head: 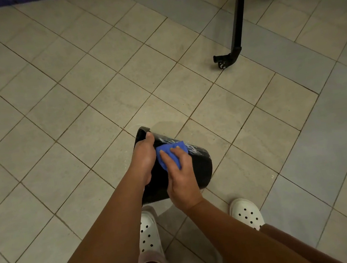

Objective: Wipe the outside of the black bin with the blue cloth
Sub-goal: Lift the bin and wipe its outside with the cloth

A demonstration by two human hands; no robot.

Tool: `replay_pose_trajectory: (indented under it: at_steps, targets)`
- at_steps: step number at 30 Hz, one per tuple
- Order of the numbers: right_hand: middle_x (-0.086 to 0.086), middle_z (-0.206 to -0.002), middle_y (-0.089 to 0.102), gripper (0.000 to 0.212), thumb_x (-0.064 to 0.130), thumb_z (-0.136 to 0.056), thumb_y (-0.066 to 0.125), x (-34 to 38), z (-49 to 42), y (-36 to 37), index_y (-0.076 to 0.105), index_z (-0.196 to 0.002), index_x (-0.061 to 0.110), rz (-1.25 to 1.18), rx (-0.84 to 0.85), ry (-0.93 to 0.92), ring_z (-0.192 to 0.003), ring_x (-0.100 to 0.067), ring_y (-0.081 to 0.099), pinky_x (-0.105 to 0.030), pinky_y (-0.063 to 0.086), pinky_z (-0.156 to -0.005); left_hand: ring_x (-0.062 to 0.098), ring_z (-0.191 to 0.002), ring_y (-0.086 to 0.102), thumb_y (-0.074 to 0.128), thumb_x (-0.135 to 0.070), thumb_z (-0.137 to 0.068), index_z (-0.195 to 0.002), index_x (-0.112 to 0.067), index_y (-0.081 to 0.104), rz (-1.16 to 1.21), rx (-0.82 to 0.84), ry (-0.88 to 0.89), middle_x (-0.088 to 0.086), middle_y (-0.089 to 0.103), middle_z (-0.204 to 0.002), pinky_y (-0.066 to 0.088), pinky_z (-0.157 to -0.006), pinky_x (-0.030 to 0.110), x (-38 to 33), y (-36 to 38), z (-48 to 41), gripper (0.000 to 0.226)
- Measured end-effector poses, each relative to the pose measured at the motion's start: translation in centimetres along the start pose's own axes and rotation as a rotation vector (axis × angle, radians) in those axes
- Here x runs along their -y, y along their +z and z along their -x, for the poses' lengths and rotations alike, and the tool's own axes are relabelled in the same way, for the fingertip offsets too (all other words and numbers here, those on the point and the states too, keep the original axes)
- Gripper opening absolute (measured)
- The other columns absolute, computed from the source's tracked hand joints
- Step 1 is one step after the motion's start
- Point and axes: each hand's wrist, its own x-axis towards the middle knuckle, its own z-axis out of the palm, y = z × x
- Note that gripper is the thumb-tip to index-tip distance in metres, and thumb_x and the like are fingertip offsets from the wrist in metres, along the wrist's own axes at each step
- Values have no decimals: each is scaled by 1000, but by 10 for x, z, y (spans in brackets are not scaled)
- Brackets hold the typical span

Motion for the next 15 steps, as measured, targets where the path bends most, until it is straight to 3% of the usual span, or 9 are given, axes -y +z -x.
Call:
replay_pose_trajectory:
  at_steps: [6,11,15]
  targets:
    - [-18,-130,42,53,3,-86,53,-2,-36,-6,43,-137,14,-57,41,70,-119,-31,40,-40,39,-104,27,-95,68,33,-47,-101,-105,-13,70,33,26,16,12,72,-100,53,-85,40,3,-2,2,50]
    - [-14,-134,29,68,1,-80,64,-6,-1,-6,36,-140,17,56,-1,86,-124,-25,32,-32,32,-106,29,-94,68,34,-47,-100,-101,-14,68,34,33,5,13,72,-98,53,-89,43,0,3,5,47]
    - [-12,-135,25,79,-1,-73,70,1,17,2,32,-140,17,77,62,-13,-126,-28,27,-42,44,-100,24,-91,67,33,-45,-102,-97,-13,64,64,2,7,12,70,-97,52,-79,36,0,0,4,45]
